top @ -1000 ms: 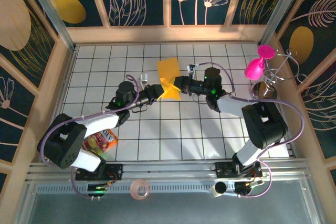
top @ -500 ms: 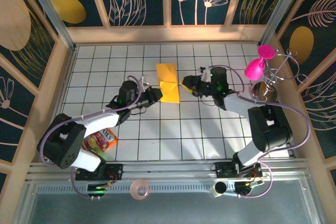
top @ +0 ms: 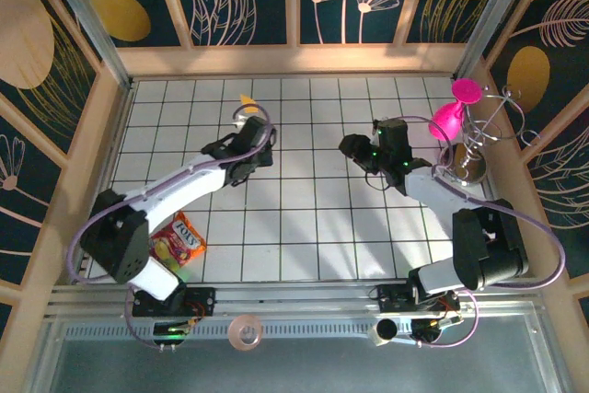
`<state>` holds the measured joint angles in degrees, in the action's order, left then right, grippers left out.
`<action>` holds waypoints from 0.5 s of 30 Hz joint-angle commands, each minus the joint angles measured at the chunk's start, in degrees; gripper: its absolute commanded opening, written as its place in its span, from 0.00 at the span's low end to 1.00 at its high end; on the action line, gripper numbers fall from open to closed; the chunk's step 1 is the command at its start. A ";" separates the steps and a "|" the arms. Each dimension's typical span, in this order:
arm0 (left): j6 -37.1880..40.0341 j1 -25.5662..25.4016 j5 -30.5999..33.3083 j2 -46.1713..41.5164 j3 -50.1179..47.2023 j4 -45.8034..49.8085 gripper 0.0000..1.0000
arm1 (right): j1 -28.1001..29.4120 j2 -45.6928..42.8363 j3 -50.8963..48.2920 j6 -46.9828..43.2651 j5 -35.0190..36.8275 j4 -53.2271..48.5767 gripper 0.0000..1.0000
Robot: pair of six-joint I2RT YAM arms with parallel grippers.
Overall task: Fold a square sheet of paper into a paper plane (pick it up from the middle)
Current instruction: Turn over the paper at the center of the table.
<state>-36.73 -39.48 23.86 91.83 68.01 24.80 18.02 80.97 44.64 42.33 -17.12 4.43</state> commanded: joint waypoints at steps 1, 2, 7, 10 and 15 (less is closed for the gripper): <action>1.69 -2.46 14.02 5.86 4.19 13.52 0.04 | -0.67 -2.05 0.50 -0.73 5.28 -2.80 0.50; 1.47 -3.16 14.84 8.13 5.13 14.10 0.04 | -0.90 -2.18 0.29 -0.61 5.35 -2.92 0.50; 0.13 -6.16 16.58 16.54 10.08 16.73 0.05 | -2.08 -3.14 -1.07 0.81 6.08 -3.27 0.50; -0.08 -7.31 12.92 19.49 11.09 14.37 0.07 | -2.93 -3.45 -1.58 1.43 6.64 -3.79 0.50; -0.35 -7.78 -0.16 20.57 8.80 4.55 0.19 | -3.63 -3.33 -1.75 1.64 6.34 -4.42 0.50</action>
<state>-36.29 -46.96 30.89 111.96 77.19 34.74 14.81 78.78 44.01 43.20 -11.94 1.41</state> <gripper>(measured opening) 0.170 0.502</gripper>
